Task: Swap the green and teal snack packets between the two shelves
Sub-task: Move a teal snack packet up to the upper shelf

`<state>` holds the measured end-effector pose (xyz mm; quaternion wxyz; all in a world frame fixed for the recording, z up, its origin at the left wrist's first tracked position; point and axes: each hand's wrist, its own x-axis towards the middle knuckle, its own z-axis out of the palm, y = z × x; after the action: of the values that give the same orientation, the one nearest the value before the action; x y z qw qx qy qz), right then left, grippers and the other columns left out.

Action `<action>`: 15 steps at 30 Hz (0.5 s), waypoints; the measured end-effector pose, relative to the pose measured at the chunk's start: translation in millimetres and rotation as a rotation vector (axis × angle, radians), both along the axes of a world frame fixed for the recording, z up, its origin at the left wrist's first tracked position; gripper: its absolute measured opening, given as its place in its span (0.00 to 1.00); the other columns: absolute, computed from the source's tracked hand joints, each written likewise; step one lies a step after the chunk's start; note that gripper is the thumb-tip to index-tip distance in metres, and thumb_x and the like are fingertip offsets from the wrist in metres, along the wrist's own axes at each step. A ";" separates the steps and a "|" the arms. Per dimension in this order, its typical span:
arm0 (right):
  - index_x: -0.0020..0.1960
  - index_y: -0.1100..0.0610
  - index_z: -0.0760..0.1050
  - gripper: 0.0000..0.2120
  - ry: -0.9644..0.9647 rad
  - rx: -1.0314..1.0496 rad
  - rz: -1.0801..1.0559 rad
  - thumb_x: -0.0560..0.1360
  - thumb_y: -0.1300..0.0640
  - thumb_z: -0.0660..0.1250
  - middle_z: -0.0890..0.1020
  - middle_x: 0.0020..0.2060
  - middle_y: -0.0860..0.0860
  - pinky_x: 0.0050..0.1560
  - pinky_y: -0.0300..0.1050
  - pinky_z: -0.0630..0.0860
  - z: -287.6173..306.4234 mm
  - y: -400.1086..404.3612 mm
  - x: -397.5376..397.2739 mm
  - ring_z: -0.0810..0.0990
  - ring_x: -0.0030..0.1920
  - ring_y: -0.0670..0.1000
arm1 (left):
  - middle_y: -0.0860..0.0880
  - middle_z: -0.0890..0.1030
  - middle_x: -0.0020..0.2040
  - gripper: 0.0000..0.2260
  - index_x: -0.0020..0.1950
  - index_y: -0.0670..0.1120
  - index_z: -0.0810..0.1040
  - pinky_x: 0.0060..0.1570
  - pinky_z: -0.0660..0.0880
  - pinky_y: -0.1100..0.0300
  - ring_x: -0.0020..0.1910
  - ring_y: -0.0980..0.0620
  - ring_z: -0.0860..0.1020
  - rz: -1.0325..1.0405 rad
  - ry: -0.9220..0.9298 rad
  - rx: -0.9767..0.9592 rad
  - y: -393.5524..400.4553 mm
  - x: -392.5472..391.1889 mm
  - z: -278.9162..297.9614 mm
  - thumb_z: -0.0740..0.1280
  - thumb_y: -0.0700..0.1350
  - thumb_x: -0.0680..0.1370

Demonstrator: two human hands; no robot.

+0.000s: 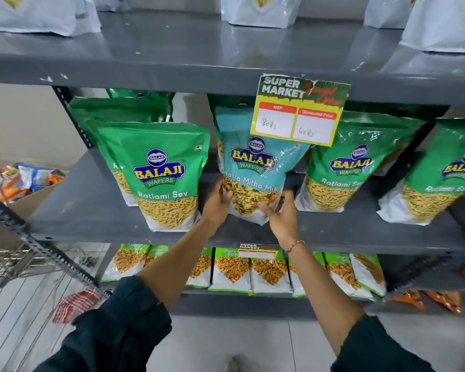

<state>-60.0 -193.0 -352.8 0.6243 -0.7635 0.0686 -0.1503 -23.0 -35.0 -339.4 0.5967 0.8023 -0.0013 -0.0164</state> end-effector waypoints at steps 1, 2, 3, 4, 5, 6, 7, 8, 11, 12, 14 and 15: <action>0.53 0.53 0.66 0.19 -0.015 0.013 -0.009 0.68 0.58 0.73 0.78 0.53 0.53 0.56 0.49 0.74 -1.7 -1.0 -5.8 0.77 0.55 0.52 | 0.41 0.76 0.64 0.20 0.71 0.42 0.63 0.60 0.72 0.52 0.62 0.44 0.74 -0.012 -0.006 0.012 -0.7 -1.9 0.1 0.58 0.40 0.79; 0.54 0.54 0.67 0.19 -0.023 0.018 -0.024 0.68 0.59 0.72 0.78 0.51 0.53 0.56 0.50 0.74 -1.4 -2.3 -12.0 0.77 0.55 0.52 | 0.40 0.77 0.63 0.19 0.70 0.42 0.64 0.62 0.72 0.47 0.62 0.42 0.75 -0.026 -0.004 0.016 -2.1 -4.9 1.7 0.59 0.40 0.79; 0.53 0.55 0.67 0.19 -0.035 0.017 -0.042 0.68 0.59 0.72 0.78 0.50 0.52 0.56 0.51 0.75 -1.6 -4.7 -17.5 0.78 0.54 0.52 | 0.39 0.78 0.61 0.18 0.68 0.41 0.65 0.62 0.72 0.45 0.61 0.41 0.75 -0.038 0.004 0.022 -3.5 -7.2 2.5 0.60 0.40 0.78; 0.53 0.57 0.68 0.18 -0.036 0.012 -0.057 0.68 0.60 0.73 0.79 0.49 0.52 0.55 0.53 0.76 -1.4 -7.7 -24.0 0.78 0.53 0.53 | 0.39 0.78 0.59 0.18 0.67 0.40 0.65 0.62 0.72 0.48 0.60 0.42 0.76 -0.052 0.019 0.033 -5.6 -12.7 6.7 0.61 0.39 0.78; 0.53 0.57 0.68 0.18 -0.037 0.012 -0.062 0.68 0.60 0.73 0.79 0.49 0.53 0.55 0.54 0.76 -1.6 -11.3 -30.5 0.79 0.52 0.53 | 0.41 0.77 0.57 0.17 0.67 0.39 0.65 0.60 0.71 0.52 0.58 0.44 0.75 -0.072 0.025 0.050 -7.3 -17.4 7.8 0.61 0.39 0.78; 0.53 0.57 0.68 0.18 -0.034 0.014 -0.063 0.68 0.61 0.73 0.79 0.49 0.53 0.55 0.54 0.76 -0.8 -15.0 -38.1 0.79 0.53 0.53 | 0.42 0.75 0.55 0.17 0.67 0.38 0.64 0.58 0.69 0.55 0.56 0.47 0.73 -0.106 0.029 0.071 -8.5 -24.7 10.6 0.60 0.39 0.78; 0.53 0.56 0.68 0.18 -0.031 0.022 -0.054 0.68 0.61 0.73 0.79 0.49 0.53 0.56 0.54 0.76 -0.2 -18.9 -46.6 0.79 0.53 0.53 | 0.43 0.74 0.54 0.17 0.67 0.38 0.63 0.57 0.68 0.56 0.54 0.49 0.71 -0.146 0.017 0.088 -9.2 -31.6 11.6 0.60 0.39 0.78; 0.53 0.55 0.68 0.18 -0.030 0.031 -0.046 0.68 0.62 0.73 0.80 0.49 0.53 0.56 0.54 0.76 0.8 -23.2 -55.6 0.79 0.53 0.52 | 0.43 0.73 0.55 0.17 0.66 0.37 0.62 0.58 0.69 0.55 0.54 0.50 0.71 -0.193 0.003 0.104 -9.6 -39.4 12.4 0.60 0.38 0.78; 0.55 0.56 0.69 0.19 -0.027 0.065 -0.019 0.68 0.62 0.72 0.79 0.52 0.54 0.58 0.54 0.76 4.7 -33.3 -87.4 0.78 0.56 0.53 | 0.42 0.73 0.54 0.17 0.64 0.37 0.61 0.60 0.69 0.45 0.54 0.48 0.71 -0.293 -0.031 0.163 -9.8 -64.3 11.6 0.60 0.40 0.78; 0.55 0.57 0.69 0.19 -0.025 0.075 -0.008 0.68 0.63 0.72 0.79 0.52 0.55 0.58 0.53 0.75 7.3 -35.0 -98.7 0.78 0.56 0.53 | 0.43 0.72 0.53 0.16 0.62 0.38 0.61 0.59 0.70 0.44 0.53 0.48 0.71 -0.320 -0.034 0.148 -10.1 -72.0 9.5 0.61 0.41 0.77; 0.54 0.59 0.68 0.17 -0.036 0.089 -0.003 0.69 0.63 0.71 0.79 0.51 0.56 0.57 0.51 0.76 15.1 -37.2 -121.5 0.78 0.55 0.54 | 0.45 0.72 0.51 0.14 0.59 0.41 0.62 0.55 0.71 0.48 0.52 0.48 0.72 -0.336 -0.052 0.131 -9.6 -94.5 19.1 0.62 0.41 0.77; 0.53 0.59 0.68 0.17 -0.042 0.096 -0.002 0.69 0.63 0.71 0.79 0.49 0.55 0.56 0.50 0.76 19.8 -38.0 -132.7 0.78 0.54 0.54 | 0.47 0.73 0.49 0.14 0.58 0.40 0.62 0.52 0.73 0.55 0.51 0.50 0.73 -0.331 -0.064 0.112 -7.9 -103.9 23.3 0.63 0.39 0.77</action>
<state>-192.7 -231.0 -333.0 0.6614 -0.7292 0.0631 -0.1635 -126.9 -42.9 -316.1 0.5400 0.8232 -0.1514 -0.0888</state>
